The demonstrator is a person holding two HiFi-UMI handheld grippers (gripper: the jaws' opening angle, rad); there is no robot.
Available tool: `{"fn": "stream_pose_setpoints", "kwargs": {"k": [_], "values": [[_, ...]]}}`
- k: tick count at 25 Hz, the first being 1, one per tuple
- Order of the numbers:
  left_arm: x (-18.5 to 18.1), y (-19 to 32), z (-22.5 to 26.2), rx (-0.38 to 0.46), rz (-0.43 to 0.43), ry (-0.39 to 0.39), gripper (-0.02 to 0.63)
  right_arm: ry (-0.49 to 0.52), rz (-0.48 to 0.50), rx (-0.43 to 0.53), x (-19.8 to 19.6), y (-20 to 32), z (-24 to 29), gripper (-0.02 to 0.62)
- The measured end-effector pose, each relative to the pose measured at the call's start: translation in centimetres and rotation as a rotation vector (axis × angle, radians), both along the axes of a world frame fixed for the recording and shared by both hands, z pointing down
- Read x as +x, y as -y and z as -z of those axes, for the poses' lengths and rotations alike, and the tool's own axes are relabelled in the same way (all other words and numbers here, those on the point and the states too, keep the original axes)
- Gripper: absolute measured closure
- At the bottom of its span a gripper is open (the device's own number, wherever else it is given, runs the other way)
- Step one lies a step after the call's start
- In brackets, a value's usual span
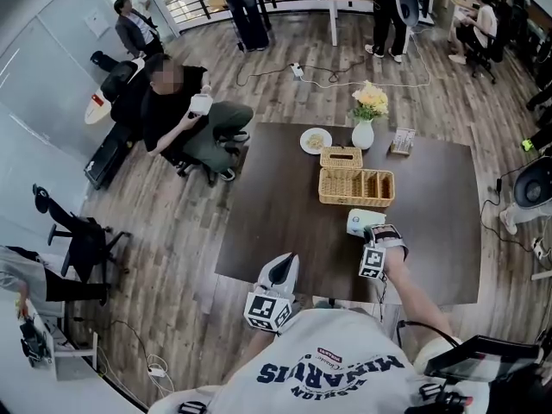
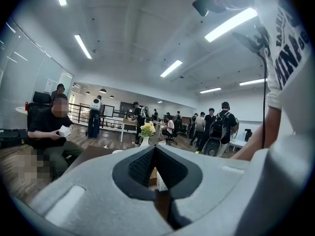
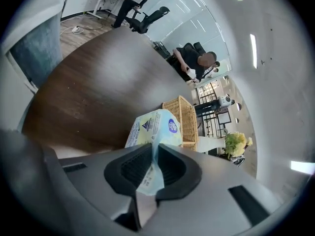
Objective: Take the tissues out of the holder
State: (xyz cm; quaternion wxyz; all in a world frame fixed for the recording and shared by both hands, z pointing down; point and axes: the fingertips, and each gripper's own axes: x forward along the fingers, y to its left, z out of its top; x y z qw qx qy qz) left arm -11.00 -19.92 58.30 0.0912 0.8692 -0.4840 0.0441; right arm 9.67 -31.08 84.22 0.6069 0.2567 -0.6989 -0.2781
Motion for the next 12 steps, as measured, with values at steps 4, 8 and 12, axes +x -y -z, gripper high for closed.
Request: {"fn": "stream_pose_setpoints", "kwargs": {"k": [4,8,12], "values": [[-0.3,-0.3,0.4,-0.002,0.007,0.0,0.601,-0.039,0.013,-0.067,0.3,-2.3,-3.1,0.545],[-0.6,-0.5,0.5,-0.003,0.01,0.005,0.603,-0.016,0.0,-0.081,0.3,-3.2,-4.0,0.545],[-0.8,-0.5,0.5,-0.004,0.012,0.005,0.603,-0.007,-0.012,-0.094,0.2,-3.1,-3.9,0.545]]}}
